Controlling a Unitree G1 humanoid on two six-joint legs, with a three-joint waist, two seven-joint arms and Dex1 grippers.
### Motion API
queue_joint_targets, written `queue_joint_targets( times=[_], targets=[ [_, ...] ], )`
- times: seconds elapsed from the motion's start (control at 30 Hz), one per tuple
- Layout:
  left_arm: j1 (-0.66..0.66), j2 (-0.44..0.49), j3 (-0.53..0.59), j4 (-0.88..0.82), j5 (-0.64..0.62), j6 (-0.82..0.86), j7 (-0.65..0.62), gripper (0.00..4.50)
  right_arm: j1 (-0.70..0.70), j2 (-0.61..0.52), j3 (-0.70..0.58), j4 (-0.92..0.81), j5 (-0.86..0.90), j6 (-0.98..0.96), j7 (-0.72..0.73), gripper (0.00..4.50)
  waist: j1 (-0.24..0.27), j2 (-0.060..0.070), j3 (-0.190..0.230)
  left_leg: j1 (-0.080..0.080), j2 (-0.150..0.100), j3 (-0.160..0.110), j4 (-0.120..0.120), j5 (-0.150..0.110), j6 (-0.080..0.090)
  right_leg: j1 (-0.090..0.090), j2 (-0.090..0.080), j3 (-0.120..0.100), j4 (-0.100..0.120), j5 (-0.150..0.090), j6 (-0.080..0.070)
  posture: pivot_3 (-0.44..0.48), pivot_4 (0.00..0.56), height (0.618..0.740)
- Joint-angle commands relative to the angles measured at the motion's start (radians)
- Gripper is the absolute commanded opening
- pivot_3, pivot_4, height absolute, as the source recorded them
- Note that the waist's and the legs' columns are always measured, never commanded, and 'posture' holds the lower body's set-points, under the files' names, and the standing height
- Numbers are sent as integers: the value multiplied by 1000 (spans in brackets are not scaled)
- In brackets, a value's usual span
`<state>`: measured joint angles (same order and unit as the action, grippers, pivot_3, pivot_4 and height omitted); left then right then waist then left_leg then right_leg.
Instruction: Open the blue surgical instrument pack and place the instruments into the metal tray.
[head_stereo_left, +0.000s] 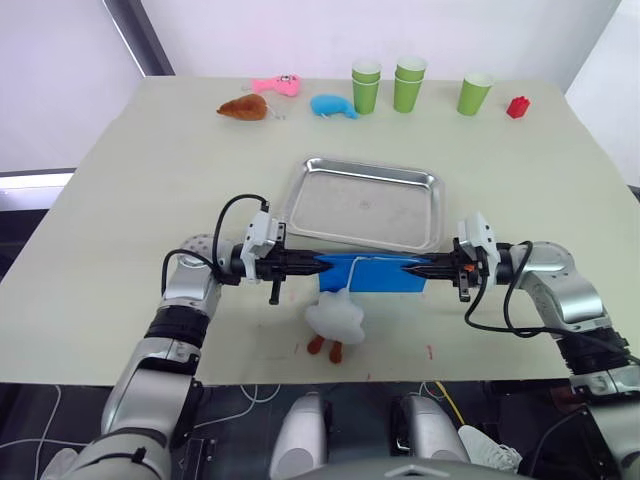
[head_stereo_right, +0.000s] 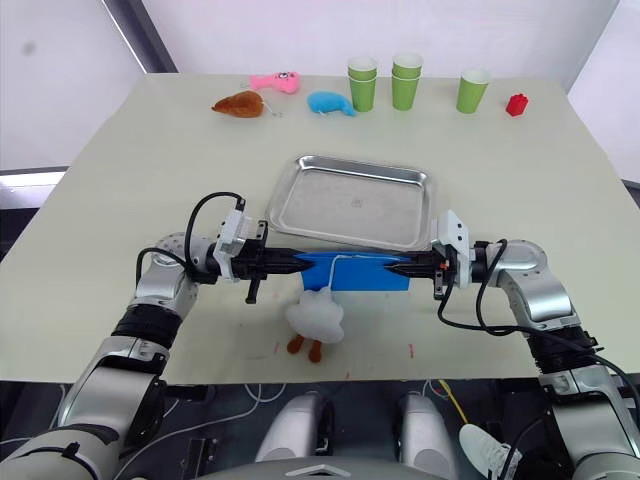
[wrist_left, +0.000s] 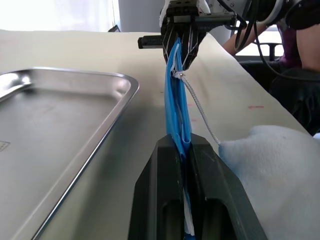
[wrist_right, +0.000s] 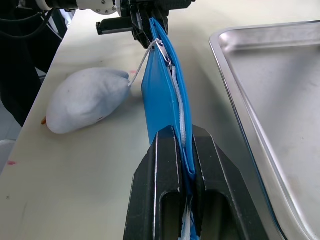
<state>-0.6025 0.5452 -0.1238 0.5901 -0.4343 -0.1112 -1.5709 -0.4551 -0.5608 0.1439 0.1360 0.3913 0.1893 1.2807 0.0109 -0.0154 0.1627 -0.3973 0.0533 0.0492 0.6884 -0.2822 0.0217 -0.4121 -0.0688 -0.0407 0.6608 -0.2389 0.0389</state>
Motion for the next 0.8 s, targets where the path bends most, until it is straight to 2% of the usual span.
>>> queue_joint_targets(
  times=[0.03,0.17,0.23,0.3,0.4,0.5,0.67,0.8],
  targets=[
    [5,40,57,-47,-21,56,-17,1726,-2,-3,-14,-17,-4,-13,3,0,-2,0,0,0,0,0,0,0,0,-1,0,0,0,0,0,0,150,739],
    [29,112,104,-162,-57,123,-31,3266,-2,-9,-11,-14,-18,-22,1,0,-2,0,1,-1,1,0,0,0,0,-1,0,0,0,0,0,0,150,739],
    [82,154,110,-282,-94,175,-41,3723,0,-8,-13,-11,-24,-33,2,0,-5,0,1,-1,1,0,0,0,0,-1,0,0,0,0,0,0,150,739],
    [143,186,114,-408,-134,245,-35,4487,3,-8,-12,-7,-26,-38,6,0,-6,1,1,-1,1,0,-1,0,0,-1,0,2,-1,0,0,0,150,739],
    [245,259,69,-582,-117,255,-42,4487,10,-6,-11,-7,-28,-41,10,0,-7,1,1,-1,1,0,-1,0,0,-1,0,1,-2,0,0,0,150,739],
    [281,248,64,-665,-115,272,12,4487,14,-1,-4,-5,-33,-46,12,0,-1,1,2,0,1,1,-2,0,0,-1,0,2,-2,0,0,0,150,739],
    [346,225,16,-724,-65,283,64,4487,16,-1,-1,-6,-36,-48,16,0,-1,2,2,1,1,1,-2,0,-1,-1,1,1,0,0,0,0,150,739],
    [366,179,-30,-690,24,235,136,4487,18,-5,1,-8,-40,-49,21,0,0,2,2,1,1,1,-2,0,-1,-1,1,2,-1,0,0,0,150,739]
  ],
)
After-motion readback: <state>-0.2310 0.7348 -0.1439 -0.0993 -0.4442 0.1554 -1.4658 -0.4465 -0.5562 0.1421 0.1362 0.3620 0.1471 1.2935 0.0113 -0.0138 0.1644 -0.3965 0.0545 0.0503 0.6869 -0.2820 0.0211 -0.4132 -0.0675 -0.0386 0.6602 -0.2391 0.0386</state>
